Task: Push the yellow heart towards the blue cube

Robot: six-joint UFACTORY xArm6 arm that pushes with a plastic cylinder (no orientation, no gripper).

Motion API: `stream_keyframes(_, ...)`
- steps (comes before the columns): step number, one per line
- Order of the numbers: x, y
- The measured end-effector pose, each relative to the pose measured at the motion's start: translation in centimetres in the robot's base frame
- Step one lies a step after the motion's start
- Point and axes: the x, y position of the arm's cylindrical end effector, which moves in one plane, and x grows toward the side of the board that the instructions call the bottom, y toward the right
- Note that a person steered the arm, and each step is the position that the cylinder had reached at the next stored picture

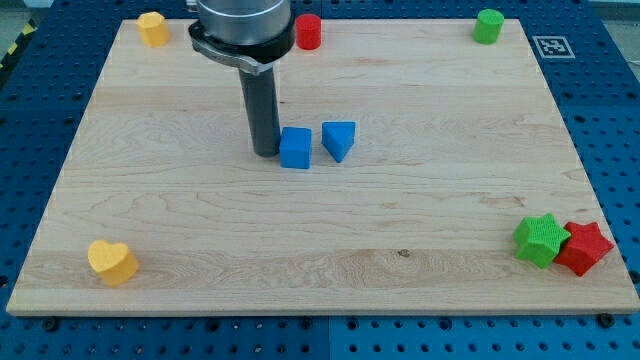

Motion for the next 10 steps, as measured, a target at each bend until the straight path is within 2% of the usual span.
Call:
stream_keyframes(2, 0.3, -0.8)
stream_keyframes(3, 2.7, -8.6)
stream_keyframes(4, 6.1, -18.9)
stream_keyframes(5, 7.9, -24.0)
stream_keyframes(6, 8.0, -24.0)
stream_keyframes(7, 11.3, -23.9)
stream_keyframes(8, 17.0, -22.8)
stream_keyframes(9, 17.4, -22.7)
stream_keyframes(10, 16.2, -19.2)
